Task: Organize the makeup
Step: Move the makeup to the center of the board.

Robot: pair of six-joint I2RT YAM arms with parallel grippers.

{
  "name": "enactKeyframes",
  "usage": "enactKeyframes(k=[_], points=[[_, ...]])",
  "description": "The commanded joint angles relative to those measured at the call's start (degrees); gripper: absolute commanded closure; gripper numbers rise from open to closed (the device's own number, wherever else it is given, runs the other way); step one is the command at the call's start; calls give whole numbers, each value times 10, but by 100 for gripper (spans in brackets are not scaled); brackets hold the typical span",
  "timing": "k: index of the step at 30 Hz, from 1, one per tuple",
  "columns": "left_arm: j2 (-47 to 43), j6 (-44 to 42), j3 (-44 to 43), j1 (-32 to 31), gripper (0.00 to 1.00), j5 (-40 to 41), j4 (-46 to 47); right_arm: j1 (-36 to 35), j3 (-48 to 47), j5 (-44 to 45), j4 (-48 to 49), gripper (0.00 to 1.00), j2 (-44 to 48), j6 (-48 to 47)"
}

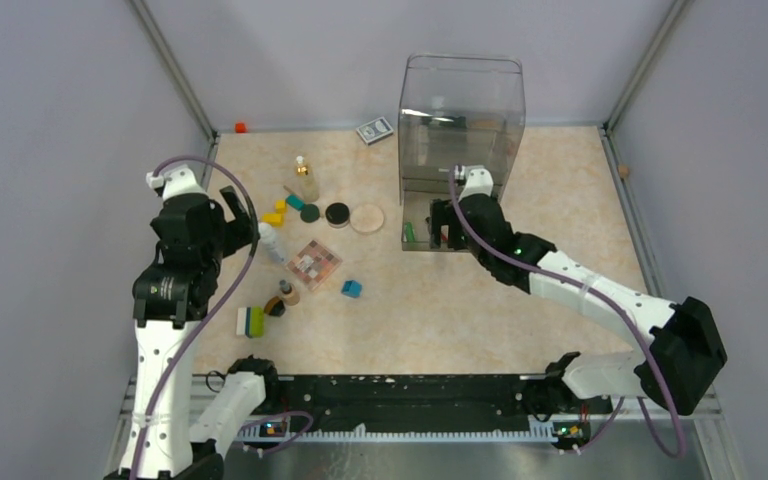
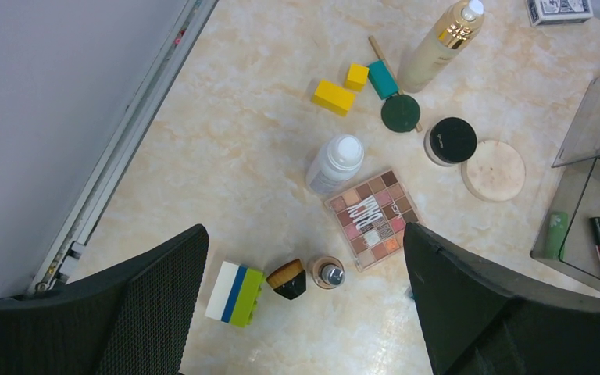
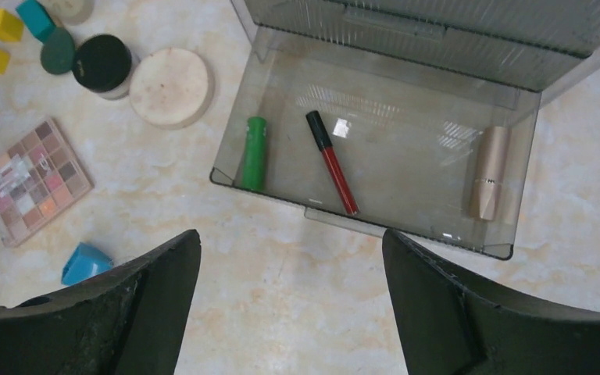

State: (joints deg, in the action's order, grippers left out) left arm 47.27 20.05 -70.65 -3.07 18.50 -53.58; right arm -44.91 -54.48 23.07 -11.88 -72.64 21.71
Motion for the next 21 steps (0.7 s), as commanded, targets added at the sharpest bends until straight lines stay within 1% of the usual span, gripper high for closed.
enactKeyframes(k=[1, 6, 11, 13, 15, 16, 17, 19, 21], points=[[-9, 9, 5, -1, 1, 3, 37, 9, 16, -51, 19, 15, 19, 1], [-37, 8, 34, -1, 1, -6, 60, 9, 15, -100, 36, 16, 0, 1], [-133, 1, 99, -1, 1, 10, 132, 9, 4, -174, 70, 21, -41, 11], [-153, -13, 112, -1, 8, -1, 152, 3, -9, -181, 81, 22, -62, 24], [-155, -16, 116, -1, 18, -6, 150, -12, -33, -173, 82, 22, -90, 24], [-155, -18, 120, -2, 19, -2, 151, -22, -50, -166, 79, 22, -106, 20], [-153, -15, 122, -2, 16, 13, 152, -33, -67, -158, 77, 22, -122, 17], [-145, -17, 121, -2, 3, 36, 145, -53, -105, -150, 75, 22, -157, 13], [-126, -37, 120, -2, 1, 25, 140, -67, -141, -156, 84, 22, -197, 21]])
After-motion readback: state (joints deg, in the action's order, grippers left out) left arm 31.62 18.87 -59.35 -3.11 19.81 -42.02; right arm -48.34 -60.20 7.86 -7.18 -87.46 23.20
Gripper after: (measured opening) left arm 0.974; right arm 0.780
